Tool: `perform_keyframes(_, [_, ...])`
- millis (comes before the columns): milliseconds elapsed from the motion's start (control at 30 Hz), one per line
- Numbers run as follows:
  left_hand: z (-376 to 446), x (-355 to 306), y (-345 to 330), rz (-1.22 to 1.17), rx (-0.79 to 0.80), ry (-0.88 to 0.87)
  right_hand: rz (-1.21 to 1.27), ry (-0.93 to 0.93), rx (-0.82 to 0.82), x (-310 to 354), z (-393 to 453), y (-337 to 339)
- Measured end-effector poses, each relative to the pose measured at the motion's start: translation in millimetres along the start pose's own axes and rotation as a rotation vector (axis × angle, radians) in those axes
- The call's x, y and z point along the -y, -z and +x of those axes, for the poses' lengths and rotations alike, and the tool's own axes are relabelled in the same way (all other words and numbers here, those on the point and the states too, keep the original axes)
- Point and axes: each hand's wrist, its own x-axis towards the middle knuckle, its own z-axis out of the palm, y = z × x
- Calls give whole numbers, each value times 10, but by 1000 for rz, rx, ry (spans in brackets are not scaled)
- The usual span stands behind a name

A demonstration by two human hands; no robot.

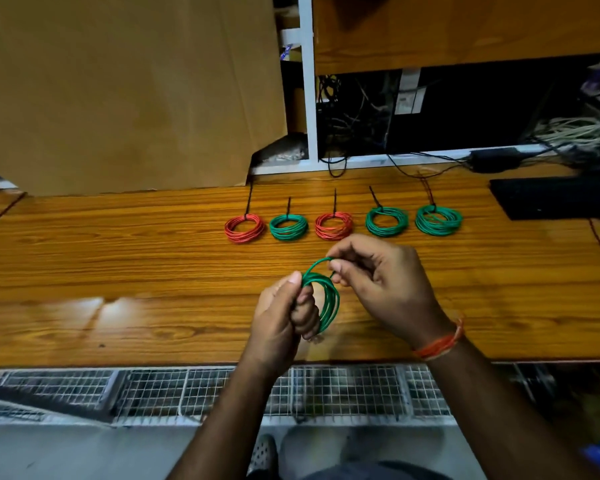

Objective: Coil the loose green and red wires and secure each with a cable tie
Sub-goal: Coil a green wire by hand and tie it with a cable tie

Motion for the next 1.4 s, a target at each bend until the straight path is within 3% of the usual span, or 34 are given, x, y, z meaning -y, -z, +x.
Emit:
perform_keyframes(233, [-11,20,-99,-22,2,-12,93,-36,-81,-107,-101,-31])
perform_keyframes(633, [-50,74,-14,-124,29,-13,53,-161,-16,-318,-316,-161])
perform_keyframes(833, [5,69,-82,-89,-135,-44,-83,-67,280,-342,-281,-90])
perform_keyframes(1000, [-5,155,-115,-73,-97,-14,-257,-177,460,-386,-331,3])
perform_keyframes(1167, [16,173,-243,-2,-87,9,-316,-188,236,-410,-422,-50])
perform_keyframes(1233, [29,180,-286,18,-91,13,-264,-100,134,-376,-448,-37])
perform_keyframes(1333, [47,206,-340,21,-53,9,-304,11,129,-391,-471,-57])
perform_keyframes(1400, [52,225,-367,-6,-15,9,-271,-48,151,-394,-489,-80])
